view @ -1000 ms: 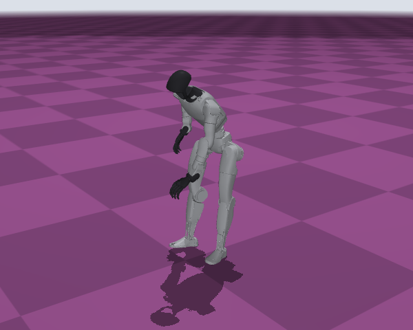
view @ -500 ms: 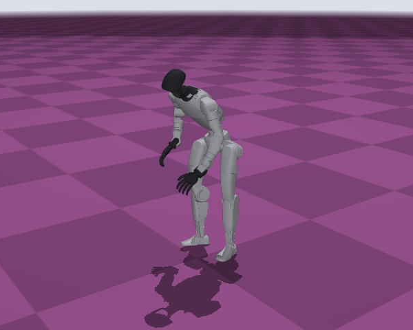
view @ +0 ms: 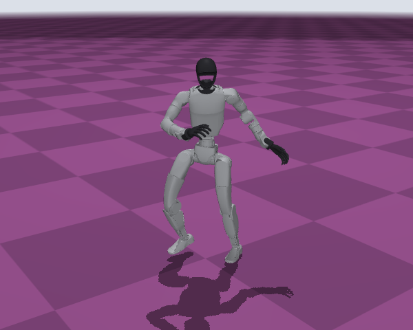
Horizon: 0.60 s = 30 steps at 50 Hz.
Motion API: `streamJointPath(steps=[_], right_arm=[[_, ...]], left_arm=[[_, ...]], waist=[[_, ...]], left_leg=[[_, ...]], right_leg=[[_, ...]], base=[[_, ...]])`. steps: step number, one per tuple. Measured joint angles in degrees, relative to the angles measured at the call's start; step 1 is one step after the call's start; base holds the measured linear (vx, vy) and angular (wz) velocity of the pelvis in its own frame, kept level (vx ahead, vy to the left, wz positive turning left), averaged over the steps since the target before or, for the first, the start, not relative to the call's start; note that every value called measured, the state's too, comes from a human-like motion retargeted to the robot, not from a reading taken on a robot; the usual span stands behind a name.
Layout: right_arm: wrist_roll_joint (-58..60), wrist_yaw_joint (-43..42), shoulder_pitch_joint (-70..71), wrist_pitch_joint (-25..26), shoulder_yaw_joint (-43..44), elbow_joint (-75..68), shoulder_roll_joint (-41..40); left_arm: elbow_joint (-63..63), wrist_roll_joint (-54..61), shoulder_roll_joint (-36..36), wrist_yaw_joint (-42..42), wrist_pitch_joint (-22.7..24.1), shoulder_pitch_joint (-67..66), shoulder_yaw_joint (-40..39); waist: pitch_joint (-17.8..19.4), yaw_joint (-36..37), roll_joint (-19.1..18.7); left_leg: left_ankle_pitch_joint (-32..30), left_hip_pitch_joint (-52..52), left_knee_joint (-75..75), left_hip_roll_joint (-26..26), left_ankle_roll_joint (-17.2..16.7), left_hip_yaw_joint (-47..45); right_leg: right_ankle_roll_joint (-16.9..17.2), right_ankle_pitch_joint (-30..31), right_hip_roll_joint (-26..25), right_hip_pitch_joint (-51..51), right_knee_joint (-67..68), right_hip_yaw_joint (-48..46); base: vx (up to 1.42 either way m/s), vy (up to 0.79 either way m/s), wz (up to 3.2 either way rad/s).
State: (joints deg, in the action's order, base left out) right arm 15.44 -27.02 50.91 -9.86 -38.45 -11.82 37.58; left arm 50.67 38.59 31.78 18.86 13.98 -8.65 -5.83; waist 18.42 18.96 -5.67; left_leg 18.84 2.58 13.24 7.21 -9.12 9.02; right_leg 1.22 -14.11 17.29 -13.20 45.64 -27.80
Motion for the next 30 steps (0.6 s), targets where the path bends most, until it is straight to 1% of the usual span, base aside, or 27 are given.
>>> streamJointPath(steps=[3,5,7,10,12,15,17,20,22,23,25,26,27,28,29,30], right_arm=[[3.89,-2.80,9.79,-1.11,-6.28,6.33,7.13],[6.50,-4.89,16.51,-1.53,-10.29,10.56,11.62],[8.26,-6.75,23.09,-1.74,-14.10,14.40,15.27],[9.12,-8.59,32.22,-2.00,-19.24,19.11,18.84],[8.81,-8.94,37.19,-2.26,-21.76,21.63,20.03],[8.27,-9.30,41.42,-3.03,-23.65,25.08,21.09],[7.48,-9.94,42.47,-3.82,-23.93,28.36,22.11],[5.60,-11.10,41.23,-5.09,-22.54,36.39,25.44],[5.14,-11.54,37.84,-5.99,-20.91,41.70,27.43],[5.14,-11.78,35.42,-6.46,-20.01,44.33,28.59],[5.72,-12.14,28.17,-7.24,-17.59,49.28,30.85],[6.11,-12.40,23.82,-7.64,-16.35,50.80,31.55],[5.66,-12.50,19.60,-7.34,-15.43,51.91,31.95],[3.53,-12.27,15.67,-5.64,-15.13,52.22,31.76],[1.96,-12.28,11.27,-5.32,-13.84,52.57,31.99],[0.65,-12.41,6.63,-5.69,-12.06,52.93,32.41]], left_arm=[[7.96,6.00,2.47,-1.57,0.49,-2.99,-7.20],[13.79,5.98,4.87,-2.45,0.24,-5.11,-12.13],[19.85,3.20,7.82,-2.81,-0.05,-7.39,-17.42],[28.97,-1.74,12.58,-2.33,-0.37,-10.91,-25.77],[34.49,-4.38,15.53,-1.54,-0.86,-13.11,-30.94],[39.13,-5.72,18.34,0.19,-1.51,-15.92,-35.73],[40.15,-5.71,19.11,1.29,-1.56,-16.45,-37.10],[39.59,-5.11,18.45,2.36,-1.00,-14.48,-37.07],[38.03,-3.60,16.61,2.19,-0.56,-12.62,-35.76],[37.36,-3.05,15.31,2.25,-0.52,-11.52,-34.91],[36.46,-1.90,12.26,3.01,-0.45,-9.52,-32.60],[36.45,-1.25,10.45,3.70,-0.27,-8.57,-31.48],[36.59,-0.63,8.63,4.90,-1.49,-7.47,-30.09],[37.01,-0.08,6.81,7.13,-5.53,-6.05,-28.14],[37.17,0.68,4.82,8.82,-6.95,-4.65,-26.70],[37.20,1.53,2.75,10.23,-7.07,-3.27,-25.52]], waist=[[1.32,1.26,0.63],[2.28,1.89,1.46],[3.34,2.23,2.61],[4.44,2.40,4.18],[4.40,2.37,5.00],[3.31,2.74,5.50],[3.42,1.76,6.35],[5.63,-1.52,7.97],[8.33,-3.93,8.87],[9.45,-5.08,9.13],[10.41,-7.61,9.79],[10.72,-9.47,10.28],[11.01,-11.53,11.03],[11.29,-13.99,12.27],[11.38,-16.58,13.24],[11.38,-19.22,14.07]], left_leg=[[1.22,0.33,1.50,0.21,0.07,0.31],[2.07,0.58,2.09,-0.08,0.12,0.48],[2.93,1.07,2.30,-0.58,-0.09,0.68],[4.17,1.94,2.02,-0.47,-0.81,0.73],[4.84,2.02,1.64,0.51,-1.37,0.23],[5.51,1.34,1.38,3.61,-2.45,-1.51],[5.83,0.95,1.83,4.24,-2.16,-2.33],[5.50,0.38,3.21,4.52,-0.93,-3.77],[4.10,1.06,3.97,5.66,-0.08,-7.08],[3.12,1.22,4.51,6.70,0.42,-9.44],[0.79,0.51,6.08,9.29,1.41,-15.41],[-0.53,0.06,6.94,10.67,1.95,-19.00],[-1.82,-0.39,7.78,11.85,2.69,-22.83],[-3.04,-0.85,8.60,12.64,3.83,-27.10],[-4.15,-1.13,9.12,13.60,4.15,-31.03],[-5.19,-1.31,9.49,14.64,4.04,-34.77]], right_leg=[[1.03,1.85,1.80,0.32,-12.08,-1.92],[2.98,3.82,2.66,0.91,-22.49,-2.53],[6.02,5.65,3.52,1.47,-33.13,-1.97],[10.74,6.77,4.86,1.34,-45.89,-1.12],[13.18,6.23,5.37,-0.01,-50.42,-2.76],[13.78,3.90,4.44,-3.70,-50.64,-7.15],[13.78,5.62,4.80,-4.15,-50.64,-10.42],[13.78,12.65,6.04,-3.99,-50.64,-12.50],[13.55,17.39,5.64,-3.91,-50.64,-11.04],[13.21,18.81,4.80,-4.21,-50.64,-10.09],[12.36,19.30,2.31,-5.95,-50.46,-8.25],[12.08,18.12,1.09,-7.28,-49.50,-7.46],[12.00,17.27,-0.14,-8.55,-49.04,-6.65],[12.32,17.06,-1.39,-9.67,-49.59,-5.81],[12.97,15.58,-2.25,-12.04,-47.08,-5.02],[13.78,13.46,-2.93,-15.02,-43.04,-4.25]], base=[[0.21,-0.20,0.25],[0.21,-0.26,0.23],[0.23,-0.30,0.24],[0.25,-0.35,0.14],[0.24,-0.41,-0.09],[0.23,-0.48,-0.28],[0.29,-0.45,0.04],[0.31,-0.45,0.32],[0.27,-0.51,0.01],[0.24,-0.54,-0.30],[0.22,-0.55,-0.57],[0.21,-0.54,-0.72],[0.19,-0.52,-0.80],[0.18,-0.53,-0.85],[0.17,-0.56,-0.90],[0.21,-0.44,-0.58]])
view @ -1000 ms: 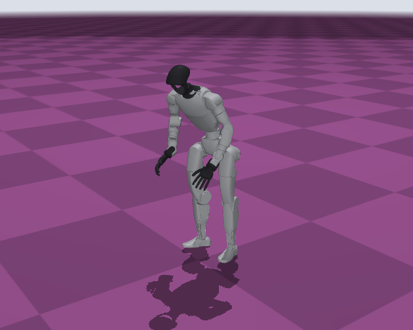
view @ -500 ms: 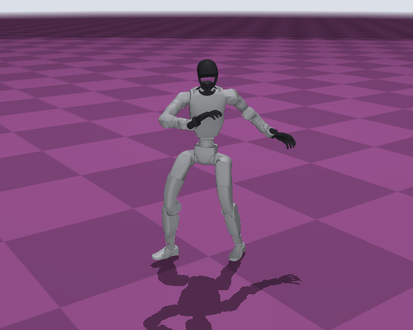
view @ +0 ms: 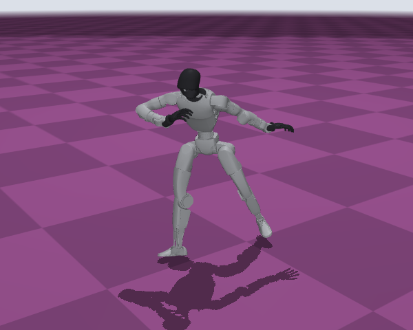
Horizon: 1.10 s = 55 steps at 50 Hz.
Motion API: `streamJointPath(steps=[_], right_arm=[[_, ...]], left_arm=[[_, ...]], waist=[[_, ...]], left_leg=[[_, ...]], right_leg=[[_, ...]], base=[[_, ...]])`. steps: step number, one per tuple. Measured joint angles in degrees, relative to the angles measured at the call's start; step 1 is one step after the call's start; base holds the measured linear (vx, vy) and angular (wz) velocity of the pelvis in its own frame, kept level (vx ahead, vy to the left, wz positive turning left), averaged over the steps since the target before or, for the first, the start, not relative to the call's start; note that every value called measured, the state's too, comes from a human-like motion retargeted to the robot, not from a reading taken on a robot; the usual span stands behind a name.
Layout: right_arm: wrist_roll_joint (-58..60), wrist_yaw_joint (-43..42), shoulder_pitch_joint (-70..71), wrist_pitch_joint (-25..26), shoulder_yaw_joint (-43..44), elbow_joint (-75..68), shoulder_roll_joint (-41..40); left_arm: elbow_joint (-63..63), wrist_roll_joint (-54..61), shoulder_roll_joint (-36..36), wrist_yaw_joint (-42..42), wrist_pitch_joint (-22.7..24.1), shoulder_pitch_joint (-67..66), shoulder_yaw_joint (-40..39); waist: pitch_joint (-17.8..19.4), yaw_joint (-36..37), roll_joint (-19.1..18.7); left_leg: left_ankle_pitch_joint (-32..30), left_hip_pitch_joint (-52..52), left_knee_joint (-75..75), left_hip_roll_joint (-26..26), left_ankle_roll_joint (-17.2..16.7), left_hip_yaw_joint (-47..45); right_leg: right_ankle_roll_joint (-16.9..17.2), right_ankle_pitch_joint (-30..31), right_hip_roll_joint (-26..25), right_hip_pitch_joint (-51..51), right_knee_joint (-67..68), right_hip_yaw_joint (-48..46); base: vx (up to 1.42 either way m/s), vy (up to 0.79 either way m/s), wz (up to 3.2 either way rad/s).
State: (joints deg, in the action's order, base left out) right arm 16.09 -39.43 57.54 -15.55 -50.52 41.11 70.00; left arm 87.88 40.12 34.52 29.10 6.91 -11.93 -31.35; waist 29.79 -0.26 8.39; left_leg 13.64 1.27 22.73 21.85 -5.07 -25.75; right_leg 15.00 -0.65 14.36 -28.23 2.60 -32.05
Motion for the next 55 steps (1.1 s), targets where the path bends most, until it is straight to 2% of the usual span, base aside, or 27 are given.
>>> streamJointPath(steps=[2,5,7,11,16,20,22,23,25,27,30,32,35,37,41,45,50,52,55], right_arm=[[-0.61,0.19,-10.94,0.33,3.06,-1.13,-0.20],[-3.13,2.30,-26.34,1.03,10.17,-1.47,0.54],[-5.76,1.70,-40.71,0.86,20.05,-1.22,0.21],[-9.40,1.40,-61.95,1.62,32.21,-2.32,-6.14],[-15.82,1.51,-72.91,1.61,32.84,-8.44,-15.36],[-21.60,4.62,-76.26,3.33,31.01,-17.48,-17.97],[-24.19,5.61,-78.88,4.28,32.09,-23.23,-18.67],[-25.95,6.23,-80.53,4.31,33.31,-26.12,-19.32],[-25.58,6.01,-83.51,7.51,34.45,-33.75,-19.99],[-32.45,7.69,-86.26,7.68,36.01,-40.32,-23.06],[-39.19,12.78,-88.46,8.81,37.24,-49.97,-26.32],[-41.21,18.06,-88.89,10.12,37.11,-54.86,-27.51],[-42.09,24.60,-86.69,11.65,35.40,-62.56,-28.69],[-40.13,28.11,-84.91,12.30,34.22,-66.88,-29.11],[-37.56,30.54,-81.94,13.21,33.48,-71.30,-30.09],[-40.40,30.76,-79.18,13.23,34.05,-72.86,-30.75],[-41.86,30.06,-75.95,12.58,34.20,-71.16,-30.43],[-40.63,28.50,-74.34,11.94,33.88,-69.63,-29.98],[-38.53,26.72,-72.13,10.71,34.04,-67.11,-29.73]], left_arm=[[0.79,2.97,-4.08,4.44,1.22,4.83,3.04],[0.71,5.09,-8.81,10.28,0.03,13.43,5.95],[-0.22,7.81,-8.75,14.72,0.81,22.57,6.85],[-2.51,14.22,-3.06,20.87,1.93,42.93,10.73],[-2.93,21.66,9.21,22.71,3.78,73.32,24.93],[-2.41,25.80,17.49,16.88,2.39,98.57,42.18],[-3.28,26.56,18.13,13.10,1.96,110.05,51.26],[-3.72,26.29,17.56,11.03,1.58,115.61,55.87],[-4.78,29.36,15.34,9.86,2.88,124.61,63.39],[-5.72,31.10,12.31,8.26,3.72,131.44,70.09],[-6.57,31.78,8.53,5.80,4.35,138.56,77.09],[-6.65,31.03,7.15,3.79,3.94,141.46,79.70],[-5.97,31.42,5.84,1.38,4.93,143.89,82.20],[-5.46,30.92,5.52,0.10,5.04,144.17,82.13],[-5.21,31.13,6.11,-1.71,4.59,144.39,81.57],[-6.17,31.68,7.57,-4.17,4.26,143.26,82.38],[-13.35,23.84,11.58,-6.28,5.24,136.34,86.27],[-20.03,15.62,14.29,-4.60,6.31,131.41,88.96],[-33.47,-4.29,20.38,-0.82,6.26,121.71,91.86]], waist=[[0.00,-8.06,1.29],[0.00,-19.62,1.95],[0.00,-24.34,1.98],[0.00,-30.96,3.14],[0.00,-36.44,3.00],[0.00,-41.78,-0.81],[0.00,-43.27,-3.77],[0.00,-43.50,-5.33],[0.00,-42.84,-9.17],[0.00,-41.53,-12.04],[0.00,-39.24,-15.44],[0.00,-38.12,-16.84],[0.00,-37.27,-17.53],[0.00,-36.72,-17.42],[0.00,-35.51,-15.35],[0.00,-32.82,-12.86],[-0.14,-27.92,-9.60],[-0.26,-25.48,-8.39],[-0.51,-21.58,-6.75]], left_leg=[[-1.00,-1.22,1.12,-1.18,1.72,-3.64],[-3.63,-3.30,3.01,-1.53,2.91,-5.50],[-6.21,-5.32,4.45,-1.83,2.91,-5.18],[-11.36,-7.59,6.12,-3.65,1.86,-3.63],[-16.41,-9.52,6.04,-6.82,-0.31,-0.34],[-19.90,-11.66,5.13,-8.45,-1.97,4.44],[-21.98,-12.63,4.37,-9.08,-2.77,6.62],[-23.05,-13.38,4.37,-9.31,-3.23,7.52],[-26.09,-12.84,1.69,-10.35,-4.39,10.47],[-29.68,-12.20,0.13,-11.28,-5.60,12.78],[-34.96,-11.08,-1.04,-12.76,-7.72,16.40],[-36.38,-10.21,-1.67,-14.40,-9.20,18.90],[-32.56,-9.02,-1.46,-15.86,-9.93,21.03],[-25.25,-8.95,0.78,-15.59,-8.75,19.03],[-9.20,-9.80,5.97,-14.74,-3.94,9.57],[1.51,-12.59,10.23,-13.32,-0.12,-0.89],[5.40,-19.40,10.44,-13.44,0.58,-6.47],[4.23,-21.74,7.34,-13.52,0.29,-8.47],[-0.49,-23.49,-1.67,-14.11,-0.85,-10.88]], right_leg=[[-0.57,2.32,-1.47,2.31,-7.60,0.52],[-1.49,1.42,-2.64,0.71,-7.60,2.17],[-1.35,1.23,-3.16,-1.17,-7.60,3.80],[-1.79,1.38,-4.22,-4.98,-7.60,8.96],[-3.40,2.88,-6.07,-9.69,-7.60,15.33],[-6.35,3.98,-7.27,-12.50,-7.60,18.12],[-6.87,3.71,-7.31,-13.70,-6.97,18.32],[-6.44,2.66,-7.03,-15.03,-5.09,18.08],[-8.26,3.40,-7.71,-13.98,-7.60,19.42],[-8.66,2.76,-7.67,-13.12,-7.60,19.88],[-9.15,1.91,-7.52,-10.78,-7.60,20.50],[-9.19,1.25,-6.98,-8.88,-7.33,21.03],[-8.86,-0.47,-6.38,-5.47,-5.94,21.01],[-8.35,-2.03,-6.14,-3.09,-4.52,20.95],[-7.35,-4.92,-4.61,2.05,-2.80,21.98],[-6.61,-7.46,-3.88,6.78,-2.37,23.77],[-5.58,-10.33,-4.35,11.77,-2.49,26.01],[-5.14,-10.74,-4.87,13.72,-3.16,26.95],[-4.45,-11.00,-6.02,16.94,-4.22,28.48]], base=[[0.25,-0.26,-0.20],[0.22,-0.22,-0.37],[0.21,-0.16,-0.59],[0.19,-0.09,-1.00],[0.18,0.01,-1.11],[0.20,0.07,-0.55],[0.25,0.09,-0.20],[0.27,0.08,-0.18],[0.28,0.02,-0.26],[0.31,0.01,-0.25],[0.34,0.02,-0.27],[0.33,0.06,-0.26],[0.32,0.00,-0.27],[0.29,-0.04,-0.34],[0.24,-0.01,-0.38],[0.18,0.01,-0.56],[0.14,0.03,-0.66],[0.16,0.04,-0.71],[0.19,0.04,-0.74]])
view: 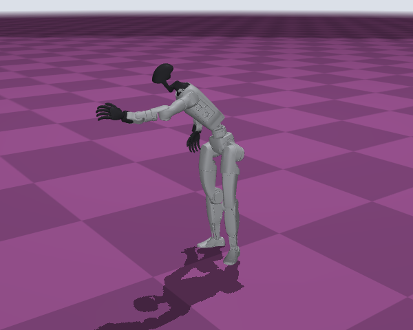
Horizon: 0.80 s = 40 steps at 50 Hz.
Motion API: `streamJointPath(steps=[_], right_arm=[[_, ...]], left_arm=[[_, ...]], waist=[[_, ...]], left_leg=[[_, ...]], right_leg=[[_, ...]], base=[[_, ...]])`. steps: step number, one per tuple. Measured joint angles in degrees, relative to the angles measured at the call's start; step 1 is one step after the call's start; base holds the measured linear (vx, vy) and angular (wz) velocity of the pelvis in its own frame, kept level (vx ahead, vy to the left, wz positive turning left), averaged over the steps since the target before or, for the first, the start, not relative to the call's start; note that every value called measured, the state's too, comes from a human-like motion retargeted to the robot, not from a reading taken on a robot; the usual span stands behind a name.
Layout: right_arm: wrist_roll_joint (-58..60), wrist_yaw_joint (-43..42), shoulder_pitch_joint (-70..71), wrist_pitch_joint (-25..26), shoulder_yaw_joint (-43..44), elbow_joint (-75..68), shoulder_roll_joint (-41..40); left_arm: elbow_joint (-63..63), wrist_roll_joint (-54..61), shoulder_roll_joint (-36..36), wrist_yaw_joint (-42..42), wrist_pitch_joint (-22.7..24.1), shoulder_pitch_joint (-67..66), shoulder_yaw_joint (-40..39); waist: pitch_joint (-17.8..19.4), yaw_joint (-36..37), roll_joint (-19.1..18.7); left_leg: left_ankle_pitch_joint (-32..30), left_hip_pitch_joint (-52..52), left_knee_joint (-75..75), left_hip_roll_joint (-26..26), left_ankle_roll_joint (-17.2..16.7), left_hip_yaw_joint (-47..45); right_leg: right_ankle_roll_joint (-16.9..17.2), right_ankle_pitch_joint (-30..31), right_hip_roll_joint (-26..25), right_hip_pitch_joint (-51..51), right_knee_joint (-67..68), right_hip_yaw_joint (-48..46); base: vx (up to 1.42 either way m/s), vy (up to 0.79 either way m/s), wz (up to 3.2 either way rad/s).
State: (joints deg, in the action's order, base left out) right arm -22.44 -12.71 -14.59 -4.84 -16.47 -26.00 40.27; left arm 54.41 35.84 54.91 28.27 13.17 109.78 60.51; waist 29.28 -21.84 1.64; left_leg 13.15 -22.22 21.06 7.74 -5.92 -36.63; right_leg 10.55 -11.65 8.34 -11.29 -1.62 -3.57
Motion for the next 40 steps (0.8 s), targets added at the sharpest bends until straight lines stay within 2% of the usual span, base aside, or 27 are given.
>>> streamJointPath(steps=[3,5,7,10,15,20,23,27,31,36,40], right_arm=[[1.01,-0.66,1.55,-1.97,0.95,2.38,-1.16],[3.09,-0.69,0.31,-2.60,2.55,6.14,-1.27],[3.65,-0.44,0.50,-3.04,3.42,7.26,-2.90],[3.57,-0.81,2.12,-3.68,3.92,4.49,-6.97],[8.55,-2.61,1.61,-3.51,4.35,1.11,-12.84],[17.43,-3.67,0.80,-2.82,2.42,-3.37,-17.43],[23.85,-3.35,-0.10,-3.60,0.22,-2.53,-17.53],[27.92,-2.42,1.82,-5.14,-1.60,-0.72,-15.37],[26.20,-2.02,4.11,-4.90,0.26,1.46,-13.69],[22.14,-2.83,8.33,-4.60,2.59,2.82,-11.82],[21.22,-3.80,11.77,-4.62,2.67,3.24,-9.98]], left_arm=[[-12.72,-20.93,5.37,2.19,-1.46,-11.65,-0.66],[-21.32,-31.67,7.97,2.12,-3.34,-23.24,-6.04],[-27.82,-36.06,8.49,1.48,-2.94,-36.60,-12.94],[-33.28,-37.05,3.48,1.79,-1.46,-59.79,-26.96],[-36.37,-37.27,-12.23,5.39,-0.69,-90.76,-47.12],[-35.54,-35.24,-28.58,9.18,-0.88,-111.57,-57.70],[-34.56,-35.75,-33.40,8.02,-1.23,-120.81,-60.12],[-34.12,-33.16,-33.10,4.45,-0.50,-128.82,-61.23],[-33.80,-32.93,-30.59,0.33,-1.73,-131.19,-60.21],[-32.00,-34.26,-27.54,-3.78,-3.22,-126.00,-56.81],[-29.72,-36.44,-26.19,-6.01,-3.50,-117.74,-53.59]], waist=[[-0.29,4.37,1.02],[-0.57,7.30,0.86],[-1.64,10.19,1.61],[-5.44,14.42,3.07],[-11.09,18.81,5.36],[-14.27,22.64,5.38],[-17.06,26.04,4.33],[-19.50,29.05,3.47],[-19.39,29.97,2.46],[-16.88,28.43,2.07],[-14.11,26.17,3.22]], left_leg=[[-7.20,0.33,-12.09,-0.44,-2.59,-0.48],[-9.58,1.72,-18.71,-0.44,-4.28,0.01],[-9.45,3.62,-21.75,-0.22,-5.19,0.74],[-10.45,7.21,-23.40,-0.04,-4.63,0.28],[-9.96,11.46,-21.98,-0.79,-3.70,1.31],[-4.61,13.87,-17.36,-0.55,-3.58,7.69],[-1.21,13.18,-13.27,1.34,-2.43,11.14],[1.38,13.69,-11.23,2.16,-2.70,16.28],[2.28,16.56,-11.64,1.42,-4.05,21.44],[3.11,19.85,-11.21,-0.55,-3.75,26.73],[4.50,22.22,-9.94,-3.35,-2.56,29.97]], right_leg=[[0.59,-0.54,-2.07,3.77,-0.71,1.46],[0.70,-1.42,-3.34,6.66,-0.89,2.47],[0.97,-2.59,-4.05,9.31,-0.82,3.34],[1.22,-4.14,-4.47,12.45,-0.52,4.53],[0.12,-5.28,-3.71,17.09,1.83,2.34],[-5.06,-4.34,-3.93,17.40,15.34,-4.85],[-7.01,-2.94,-4.17,13.03,28.19,-9.55],[-8.94,-4.93,-3.20,8.87,38.29,-15.86],[-9.06,-6.39,-3.40,6.61,37.72,-17.57],[-7.52,-5.97,-2.13,4.45,27.52,-18.90],[-4.50,-0.07,0.33,3.24,13.81,-18.98]], base=[[0.28,0.06,-0.72],[0.36,0.09,-0.66],[0.42,0.12,-0.55],[0.47,0.14,-0.40],[0.51,0.19,0.33],[0.49,0.20,1.02],[0.47,0.16,1.01],[0.42,0.11,1.11],[0.36,0.05,1.18],[0.31,-0.01,1.09],[0.31,-0.08,0.83]])
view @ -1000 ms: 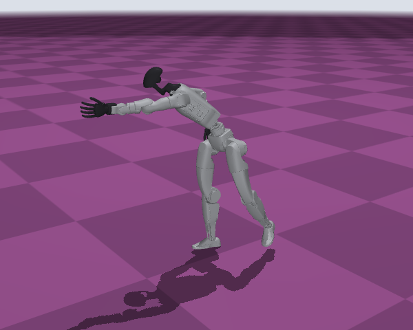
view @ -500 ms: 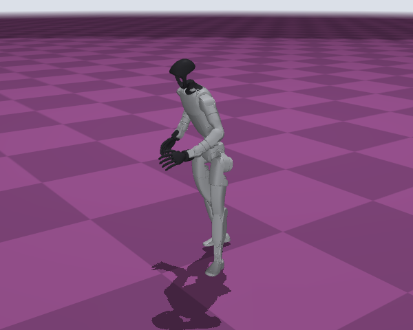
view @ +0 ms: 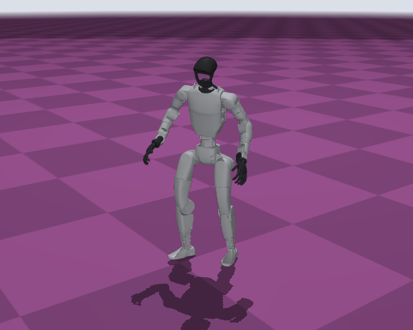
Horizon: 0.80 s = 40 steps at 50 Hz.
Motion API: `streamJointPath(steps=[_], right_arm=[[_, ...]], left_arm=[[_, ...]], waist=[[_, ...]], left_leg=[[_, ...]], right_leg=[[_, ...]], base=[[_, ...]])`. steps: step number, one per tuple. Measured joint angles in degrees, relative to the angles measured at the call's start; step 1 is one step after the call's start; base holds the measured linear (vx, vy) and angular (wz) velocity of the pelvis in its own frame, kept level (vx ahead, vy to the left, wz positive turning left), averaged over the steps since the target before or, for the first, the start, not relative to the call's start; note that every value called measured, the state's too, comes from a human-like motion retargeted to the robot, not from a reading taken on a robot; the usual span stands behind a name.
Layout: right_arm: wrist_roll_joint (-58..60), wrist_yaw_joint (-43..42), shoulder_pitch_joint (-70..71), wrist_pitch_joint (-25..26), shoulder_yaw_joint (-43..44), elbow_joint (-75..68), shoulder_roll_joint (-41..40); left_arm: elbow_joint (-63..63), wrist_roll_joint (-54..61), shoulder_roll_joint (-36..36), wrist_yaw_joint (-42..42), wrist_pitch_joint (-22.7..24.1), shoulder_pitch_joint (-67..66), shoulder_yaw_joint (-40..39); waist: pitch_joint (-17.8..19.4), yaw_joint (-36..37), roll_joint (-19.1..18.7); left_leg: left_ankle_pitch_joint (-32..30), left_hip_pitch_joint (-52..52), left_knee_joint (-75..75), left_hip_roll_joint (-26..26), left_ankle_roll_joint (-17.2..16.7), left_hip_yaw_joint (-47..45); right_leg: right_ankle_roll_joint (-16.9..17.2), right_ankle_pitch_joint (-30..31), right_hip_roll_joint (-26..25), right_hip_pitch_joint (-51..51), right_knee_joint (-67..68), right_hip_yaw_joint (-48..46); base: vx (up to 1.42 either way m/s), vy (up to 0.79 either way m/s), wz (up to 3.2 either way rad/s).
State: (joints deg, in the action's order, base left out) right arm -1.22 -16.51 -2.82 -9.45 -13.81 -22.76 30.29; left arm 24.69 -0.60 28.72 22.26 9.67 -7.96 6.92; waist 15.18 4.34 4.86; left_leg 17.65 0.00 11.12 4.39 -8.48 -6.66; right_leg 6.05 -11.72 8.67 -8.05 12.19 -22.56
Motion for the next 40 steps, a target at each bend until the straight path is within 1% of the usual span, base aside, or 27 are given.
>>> streamJointPath(steps=[2,4,5,7,8,10,12,14,15,17,18,20,21,23,25,27,28,30,32,35,38,40], right_arm=[[0.05,0.23,1.26,0.06,-0.46,-0.08,0.68],[0.40,0.93,1.74,0.16,-1.01,-0.20,1.03],[0.72,1.31,1.57,0.19,-1.33,-0.19,1.10],[1.98,2.29,1.19,0.33,-1.61,-0.09,1.37],[3.36,2.72,0.32,0.37,-1.60,0.93,2.06],[4.16,3.25,-0.51,0.69,-1.58,-0.01,1.33],[5.44,3.16,-1.58,0.71,-1.36,-0.78,0.93],[7.19,2.81,-2.84,0.60,-0.36,-1.38,0.57],[7.86,2.84,-2.61,0.65,0.66,-2.92,-0.39],[8.72,1.83,-3.62,0.73,1.53,-4.64,-1.05],[9.17,1.29,-4.14,0.95,1.81,-5.53,-1.22],[9.93,0.31,-4.55,1.70,2.00,-7.28,-1.30],[10.00,-0.10,-4.35,2.14,1.85,-7.99,-1.27],[9.65,-0.81,-3.75,2.84,1.35,-9.05,-1.08],[8.74,-1.10,-3.37,3.18,0.50,-9.45,-0.66],[2.72,-0.90,-3.67,2.41,1.34,-8.60,-1.21],[1.68,-1.08,-3.45,2.17,1.21,-8.51,-1.22],[0.00,-1.16,-2.61,2.12,0.61,-8.76,-0.88],[-1.06,-1.18,-2.22,2.03,0.27,-8.98,-0.65],[-2.73,-1.80,-1.50,1.65,-0.19,-9.36,-0.63],[-4.74,-2.64,-0.88,0.93,-1.42,-9.79,-0.51],[-6.14,-2.97,-0.40,0.38,-2.53,-10.08,-0.47]], left_arm=[[1.00,-1.38,0.25,-0.82,0.37,4.30,1.54],[1.57,-2.95,0.36,-1.35,0.91,7.85,3.04],[1.55,-3.74,0.43,-1.51,1.18,9.11,3.77],[1.78,-5.55,0.33,-1.88,1.40,12.09,5.24],[1.74,-6.94,0.29,-2.28,1.15,13.57,6.12],[1.31,-7.06,-0.05,-2.13,1.55,15.05,7.17],[0.88,-7.83,-0.10,-2.07,1.63,16.67,8.52],[0.92,-8.68,-0.71,-1.89,1.40,18.99,9.78],[1.55,-7.85,-1.63,-1.46,1.50,20.84,10.14],[2.10,-8.24,-2.89,-1.22,1.33,22.10,10.73],[2.34,-8.16,-3.73,-1.12,1.02,22.32,10.80],[2.84,-6.99,-5.47,-0.83,-0.09,22.46,10.46],[3.16,-6.04,-6.14,-0.48,-0.85,22.62,10.23],[3.95,-4.18,-7.05,0.50,-2.32,23.28,10.17],[5.05,-2.50,-7.18,2.05,-3.43,24.44,11.11],[8.20,-9.41,-7.07,5.75,-6.19,26.58,12.36],[9.27,-10.64,-6.84,6.11,-6.67,27.77,12.76],[11.66,-12.22,-6.51,6.74,-7.46,30.45,12.96],[14.59,-12.55,-6.39,7.20,-7.76,33.38,13.43],[20.09,-14.18,-6.09,9.53,-8.24,39.02,15.29],[26.90,-17.33,-5.49,12.45,-9.21,45.33,19.67],[31.66,-19.10,-5.02,13.52,-9.97,49.41,23.21]], waist=[[1.30,-1.33,0.91],[2.17,-2.62,1.40],[2.34,-3.23,1.47],[2.59,-4.13,0.89],[2.64,-4.21,0.16],[1.50,-4.68,-0.05],[0.60,-5.75,-0.36],[0.08,-6.82,-1.07],[-0.19,-7.12,-1.33],[-0.50,-8.41,-2.32],[-0.33,-9.35,-2.94],[0.34,-10.78,-4.17],[0.83,-11.12,-4.54],[1.73,-11.74,-4.97],[2.19,-12.10,-4.92],[2.25,-12.14,-5.02],[2.45,-12.01,-4.82],[3.19,-11.85,-4.99],[4.06,-10.62,-4.10],[5.41,-8.45,-2.12],[6.73,-6.66,-0.59],[7.79,-5.64,-0.04]], left_leg=[[1.01,1.62,0.51,-1.55,0.48,1.21],[2.04,3.60,0.69,-2.34,0.55,2.06],[2.52,4.68,0.61,-2.45,0.44,2.33],[3.62,6.50,0.70,-1.87,0.00,2.13],[4.15,7.09,0.94,-1.23,-0.29,1.60],[5.23,8.43,1.41,-0.49,-0.82,-0.02],[5.97,9.54,2.21,-0.78,-0.57,-1.14],[6.44,10.21,3.82,-0.74,-0.13,-2.51],[6.88,10.18,5.30,-0.25,0.01,-3.67],[6.20,10.87,8.23,0.32,0.87,-5.31],[5.27,11.51,9.94,0.61,1.60,-5.93],[1.75,11.84,15.10,1.77,3.22,-7.96],[-0.82,10.94,19.37,2.68,4.16,-9.26],[-5.80,7.96,29.19,4.56,6.19,-11.35],[-8.64,3.67,39.37,6.11,7.93,-12.23],[-8.28,-1.07,46.70,6.58,8.52,-11.97],[-7.18,-3.19,48.93,6.30,8.85,-11.97],[-4.96,-7.20,51.83,6.38,9.56,-12.27],[-3.13,-9.65,51.01,6.45,9.76,-14.42],[-1.64,-13.39,45.11,6.42,9.47,-18.22],[-3.80,-16.10,32.02,6.12,7.88,-20.66],[-7.84,-16.56,19.26,5.92,6.40,-21.50]], right_leg=[[2.50,4.17,1.64,-0.63,-6.88,0.36],[5.22,6.74,3.20,-1.43,-12.27,-0.74],[6.50,7.26,3.91,-1.92,-14.39,-2.02],[8.49,6.31,4.94,-2.88,-16.94,-7.74],[8.83,5.23,5.12,-3.68,-17.12,-11.08],[8.95,3.77,5.55,-4.23,-17.19,-17.44],[8.94,4.73,6.59,-2.99,-17.10,-22.67],[8.94,6.52,7.89,-2.64,-14.67,-24.71],[8.95,6.98,8.69,-3.70,-11.52,-24.21],[8.95,7.69,8.88,-3.11,-9.79,-22.62],[8.95,6.94,9.14,-2.17,-8.68,-21.89],[7.73,4.28,8.96,-0.70,-6.30,-19.73],[6.54,3.01,8.39,-0.32,-5.40,-18.15],[4.36,0.87,7.20,0.31,-3.97,-14.87],[2.87,-1.00,5.96,0.77,-2.83,-11.64],[2.18,-2.59,4.56,1.19,-2.31,-8.63],[1.86,-2.89,3.78,1.98,-3.35,-7.19],[-0.83,-1.98,0.80,6.05,-10.08,-4.78],[-0.05,-2.43,0.34,7.75,-10.79,-1.78],[1.94,-3.24,0.71,9.22,-10.97,2.47],[3.36,-4.23,0.62,10.03,-10.66,6.28],[3.54,-4.97,-0.20,10.48,-10.31,8.85]], base=[[0.35,-0.12,0.63],[0.39,-0.15,0.43],[0.41,-0.16,0.23],[0.43,-0.20,-0.04],[0.43,-0.25,-0.36],[0.45,-0.26,-0.52],[0.53,-0.21,-0.32],[0.55,-0.25,-0.37],[0.55,-0.29,-0.55],[0.60,-0.24,-0.46],[0.64,-0.21,-0.47],[0.62,-0.24,-0.80],[0.58,-0.28,-1.20],[0.55,-0.29,-1.40],[0.54,-0.24,-1.42],[0.53,-0.18,-1.40],[0.52,-0.14,-1.36],[0.50,-0.11,-1.34],[0.50,-0.07,-1.44],[0.48,-0.01,-1.36],[0.46,0.04,-1.23],[0.46,0.08,-1.25]])
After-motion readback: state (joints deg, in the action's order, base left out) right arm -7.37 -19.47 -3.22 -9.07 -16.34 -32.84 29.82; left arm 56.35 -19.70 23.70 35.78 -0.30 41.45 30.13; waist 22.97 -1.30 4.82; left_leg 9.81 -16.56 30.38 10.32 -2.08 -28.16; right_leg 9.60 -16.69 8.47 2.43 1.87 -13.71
